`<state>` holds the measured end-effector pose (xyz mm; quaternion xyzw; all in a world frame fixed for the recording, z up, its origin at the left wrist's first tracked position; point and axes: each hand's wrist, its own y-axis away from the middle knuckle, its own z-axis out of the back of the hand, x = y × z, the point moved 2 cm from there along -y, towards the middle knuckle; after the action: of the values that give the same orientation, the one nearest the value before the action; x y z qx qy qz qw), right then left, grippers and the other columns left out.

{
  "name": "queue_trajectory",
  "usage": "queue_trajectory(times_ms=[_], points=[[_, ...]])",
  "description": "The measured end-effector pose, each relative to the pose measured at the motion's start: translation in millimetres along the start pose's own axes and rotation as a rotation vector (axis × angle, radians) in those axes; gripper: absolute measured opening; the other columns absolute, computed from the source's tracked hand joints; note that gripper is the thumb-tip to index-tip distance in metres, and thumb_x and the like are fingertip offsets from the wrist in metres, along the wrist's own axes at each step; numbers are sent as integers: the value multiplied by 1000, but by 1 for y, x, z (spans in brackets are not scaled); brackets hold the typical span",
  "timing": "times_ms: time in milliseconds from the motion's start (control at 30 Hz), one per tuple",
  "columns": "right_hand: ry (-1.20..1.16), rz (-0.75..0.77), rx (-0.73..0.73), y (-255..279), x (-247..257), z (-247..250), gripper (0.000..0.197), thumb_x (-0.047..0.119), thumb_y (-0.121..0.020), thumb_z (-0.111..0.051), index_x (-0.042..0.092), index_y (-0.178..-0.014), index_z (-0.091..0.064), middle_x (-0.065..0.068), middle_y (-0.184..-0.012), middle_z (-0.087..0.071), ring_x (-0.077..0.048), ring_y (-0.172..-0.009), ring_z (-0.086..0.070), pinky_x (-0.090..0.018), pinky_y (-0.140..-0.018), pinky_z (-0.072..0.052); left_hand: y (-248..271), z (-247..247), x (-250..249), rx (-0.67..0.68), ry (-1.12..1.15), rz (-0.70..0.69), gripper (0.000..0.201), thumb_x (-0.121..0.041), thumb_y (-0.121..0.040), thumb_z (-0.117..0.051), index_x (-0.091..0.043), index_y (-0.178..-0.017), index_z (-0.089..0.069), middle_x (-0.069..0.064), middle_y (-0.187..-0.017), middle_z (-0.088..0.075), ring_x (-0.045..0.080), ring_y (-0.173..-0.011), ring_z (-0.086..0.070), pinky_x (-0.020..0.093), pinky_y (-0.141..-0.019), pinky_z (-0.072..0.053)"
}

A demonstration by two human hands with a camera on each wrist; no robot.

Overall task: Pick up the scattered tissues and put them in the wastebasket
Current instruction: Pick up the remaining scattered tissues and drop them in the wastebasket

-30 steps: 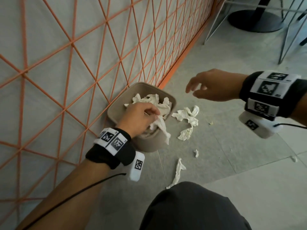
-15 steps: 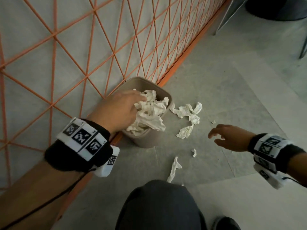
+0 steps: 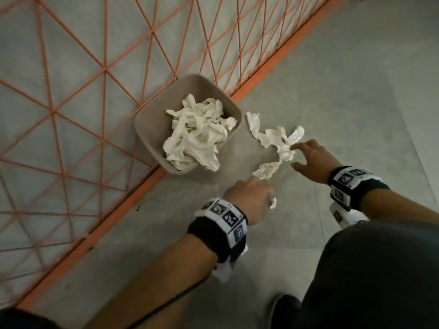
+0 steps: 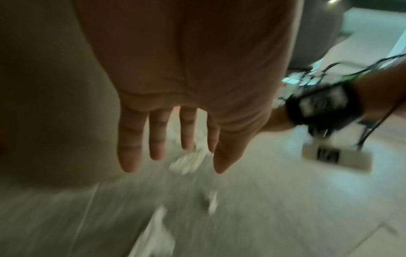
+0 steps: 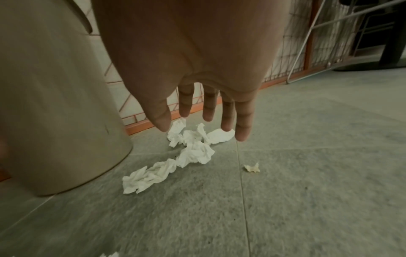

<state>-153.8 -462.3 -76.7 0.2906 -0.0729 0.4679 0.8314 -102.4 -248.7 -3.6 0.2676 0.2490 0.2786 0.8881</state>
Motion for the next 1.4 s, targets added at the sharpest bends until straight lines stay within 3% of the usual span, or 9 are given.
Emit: queue_trajectory(times_ms=[167, 267, 400, 600, 733, 900, 1067, 1233, 1400], points=[[14, 43, -14, -36, -2, -11, 64, 39, -82, -65, 29, -139, -39, -11, -149, -31, -40, -131, -34, -52, -105, -38, -1, -141, 43, -2, 199, 363, 73, -31, -89, -57, -46, -146, -15, -3, -162, 5, 34, -145, -17, 49, -110, -36], [39, 59, -27, -58, 1, -17, 71, 42, -79, -67, 32, -141, -35, -7, -155, -22, -35, -141, -21, -56, -107, -35, 17, -191, 53, -188, 208, 326, 54, -25, -95, -52, -37, -144, -34, -6, -159, -15, 17, -142, -21, 39, -104, -46], [87, 46, 57, -80, 1, -31, 84, 50, -76, -68, 39, -146, -22, -1, -161, -7, -33, -147, -5, -60, -112, -24, 33, -217, 67, -340, 309, 259, 26, -30, -70, -73, -35, -92, -61, -18, -105, -51, 0, -92, -52, 20, -63, -55], [179, 68, 62, -81, 4, -61, 69, 56, -79, -61, 38, -140, -35, -2, -156, -23, -33, -144, -15, -54, -111, -28, 10, -170, 56, -518, 591, 189, 37, -12, -85, -59, -32, -116, -64, -7, -112, -64, 9, -94, -66, 24, -86, -52], [34, 85, -186, -59, 6, -74, 26, 22, -84, -61, 13, -107, -68, -15, -116, -59, -38, -113, -50, -46, -89, -46, -25, -110, 42, -649, 593, 133, 13, -17, -83, -53, -19, -79, -65, -5, -94, -58, 10, -73, -61, 25, -71, -49], [-186, 78, -240, -28, -6, -94, 19, 12, -77, -49, 6, -85, -65, -17, -94, -56, -35, -83, -55, -37, -70, -45, -93, -45, 36, -719, 551, 62, 26, -22, -79, -40, -14, -72, -64, 5, -84, -64, 24, -78, -61, 36, -73, -50], [-441, -79, -260, 7, -13, -98, 28, 1, -78, -48, 12, -101, -59, -6, -97, -55, -27, -84, -56, -29, -71, -40, -168, -10, 33, -707, 497, 195, 24, -24, -91, -49, -6, -95, -65, 15, -109, -57, 35, -98, -56, 42, -83, -46], [-368, -84, -95, 42, -4, -103, 28, 41, -90, -52, 34, -116, -48, 7, -83, -59, -10, -72, -58, -27, -62, -45, -219, -20, 44, -625, 494, 143, 34, -2, -83, -58, -13, -115, -59, 10, -131, -42, 37, -103, -58, 46, -91, -50], [-145, -70, 13, 56, 12, -136, 47, 55, -87, -47, 42, -131, -33, 7, -117, -58, -23, -94, -65, -40, -76, -54, -227, -33, 47, -515, 308, 120, 44, -7, -87, -57, -17, -130, -56, 9, -134, -48, 34, -112, -57, 43, -96, -47]])
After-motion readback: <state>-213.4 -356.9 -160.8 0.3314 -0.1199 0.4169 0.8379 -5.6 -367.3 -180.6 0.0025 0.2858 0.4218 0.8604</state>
